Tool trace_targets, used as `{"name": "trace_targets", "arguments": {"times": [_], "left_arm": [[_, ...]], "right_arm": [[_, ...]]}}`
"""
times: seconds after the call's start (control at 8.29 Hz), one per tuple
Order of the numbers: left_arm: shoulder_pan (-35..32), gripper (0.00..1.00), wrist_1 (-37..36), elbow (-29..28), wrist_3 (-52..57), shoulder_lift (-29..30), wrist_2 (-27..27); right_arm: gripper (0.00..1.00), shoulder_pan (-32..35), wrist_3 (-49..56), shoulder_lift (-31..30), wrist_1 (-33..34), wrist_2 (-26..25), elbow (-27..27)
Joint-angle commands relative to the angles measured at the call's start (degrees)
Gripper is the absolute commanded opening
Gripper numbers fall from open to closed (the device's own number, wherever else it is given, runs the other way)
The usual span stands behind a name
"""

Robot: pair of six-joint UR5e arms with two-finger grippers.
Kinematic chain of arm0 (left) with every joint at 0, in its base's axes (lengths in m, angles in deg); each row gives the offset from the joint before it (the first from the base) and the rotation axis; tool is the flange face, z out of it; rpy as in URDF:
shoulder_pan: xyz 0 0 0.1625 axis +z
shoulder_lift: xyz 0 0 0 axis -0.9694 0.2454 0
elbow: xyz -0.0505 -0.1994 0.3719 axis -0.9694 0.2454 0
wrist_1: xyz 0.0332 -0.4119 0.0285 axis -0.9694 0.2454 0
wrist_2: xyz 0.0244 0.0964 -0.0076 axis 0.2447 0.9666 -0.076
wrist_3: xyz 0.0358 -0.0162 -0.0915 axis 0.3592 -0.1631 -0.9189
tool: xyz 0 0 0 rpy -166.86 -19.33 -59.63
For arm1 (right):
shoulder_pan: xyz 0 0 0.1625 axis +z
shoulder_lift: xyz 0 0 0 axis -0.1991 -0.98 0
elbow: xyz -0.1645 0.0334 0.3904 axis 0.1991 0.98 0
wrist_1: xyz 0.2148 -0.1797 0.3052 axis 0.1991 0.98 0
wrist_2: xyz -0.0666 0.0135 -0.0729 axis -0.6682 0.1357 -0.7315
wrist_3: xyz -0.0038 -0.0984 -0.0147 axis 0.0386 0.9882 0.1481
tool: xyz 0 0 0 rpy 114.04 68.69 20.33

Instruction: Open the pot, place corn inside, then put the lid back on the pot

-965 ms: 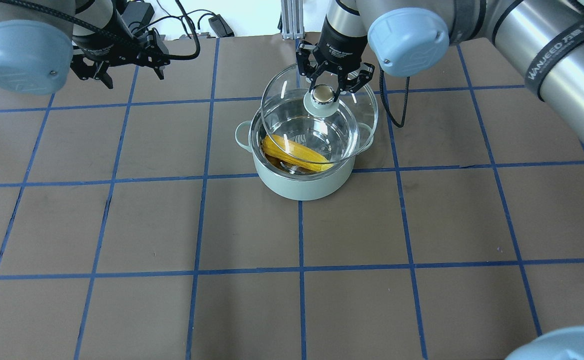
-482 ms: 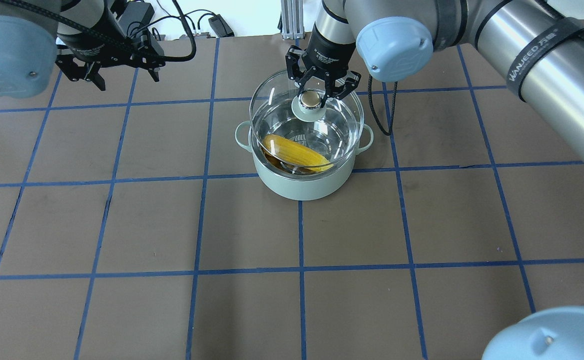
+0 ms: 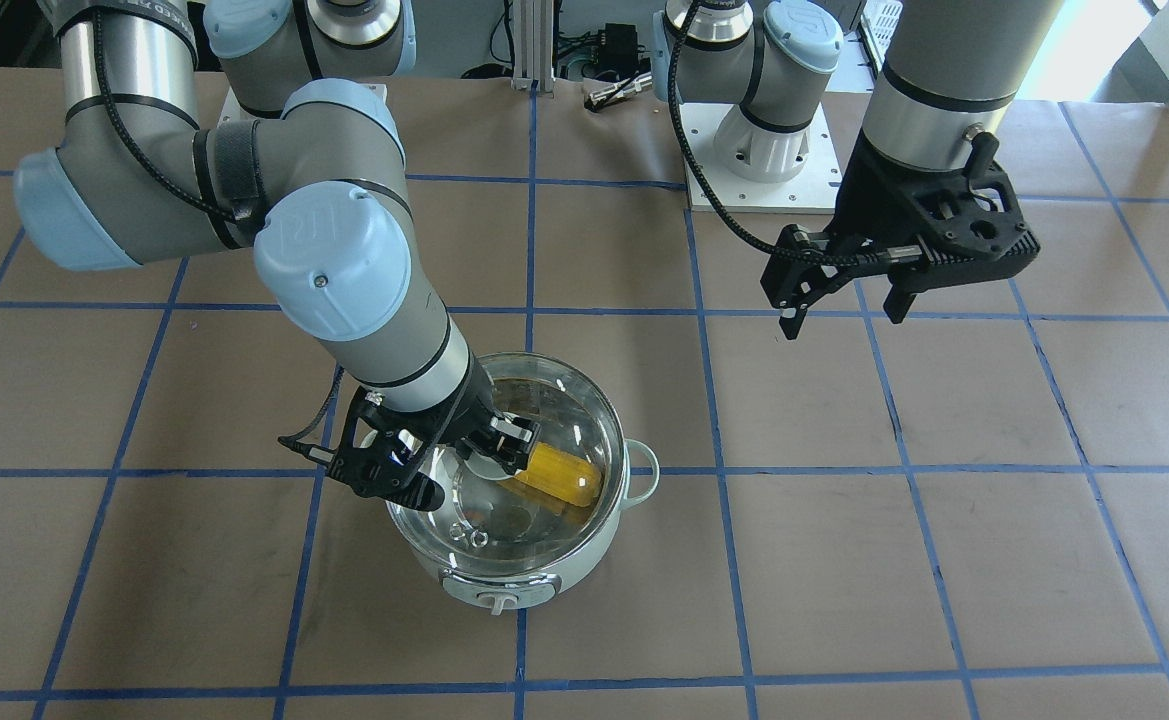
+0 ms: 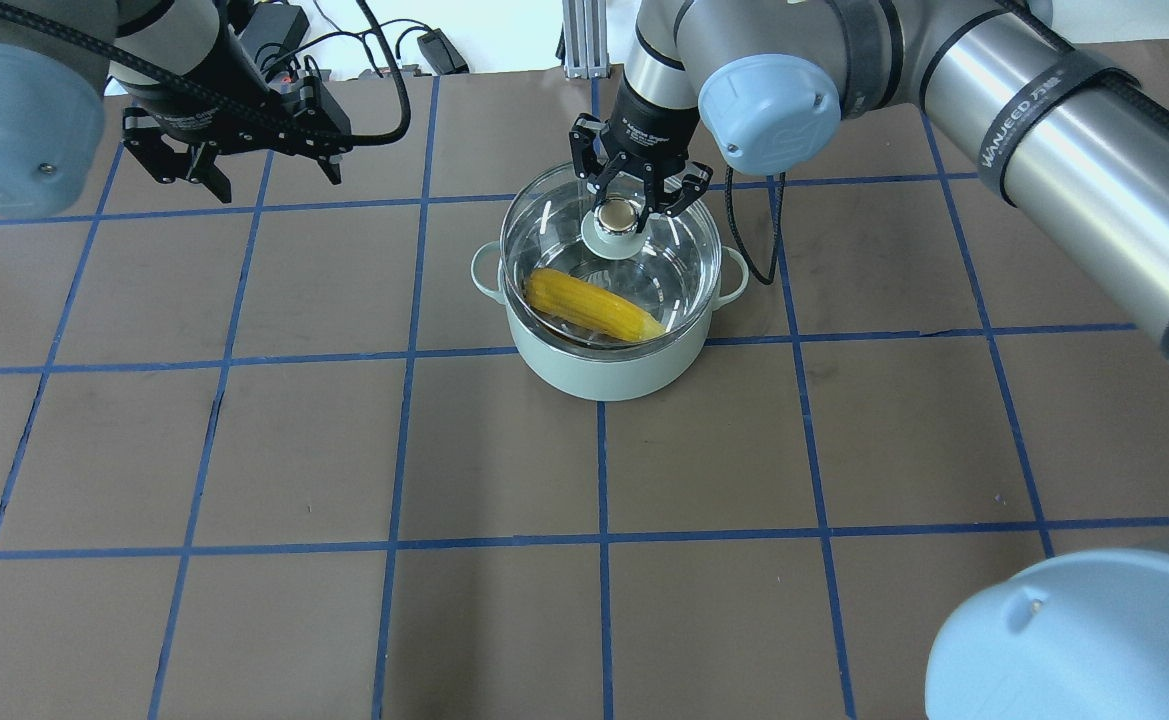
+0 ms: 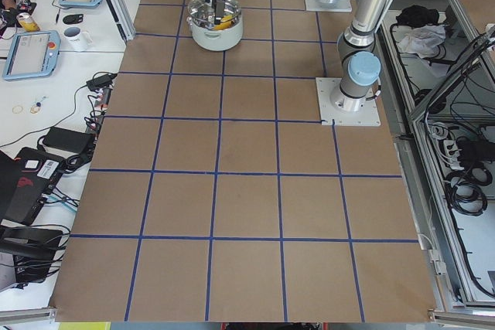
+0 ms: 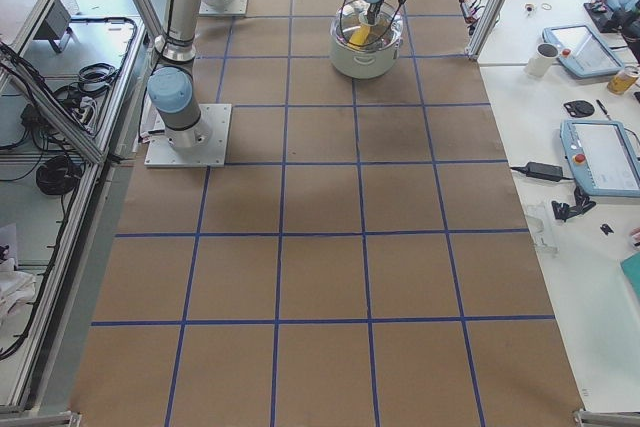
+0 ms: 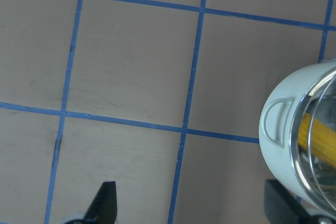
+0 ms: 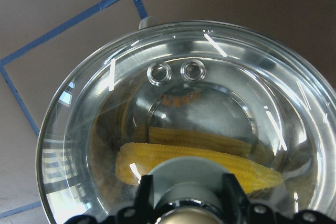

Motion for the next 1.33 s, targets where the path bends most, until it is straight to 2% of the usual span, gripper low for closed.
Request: {"name": "trace_targets", "arguments": {"times": [0.0,0.6,1.21], "left_arm": [[-1.6,1.0,0.1,1.5,0.4,-0.2,-2.4],[-1.7,1.0,0.2,1.7,5.6,-0.7,-2.6],[-1.7,1.0,0.1,2.8,5.5,-0.5,-2.8]], "right_arm": [[0.3,0.0,-0.1,0.1,0.1,0.1,0.0],[0.3,0.0,-1.4,0.0,-1.0,0.1,0.0],[0.3,0.1,-2.1,0.0,-1.0,0.2,-0.1]]}}
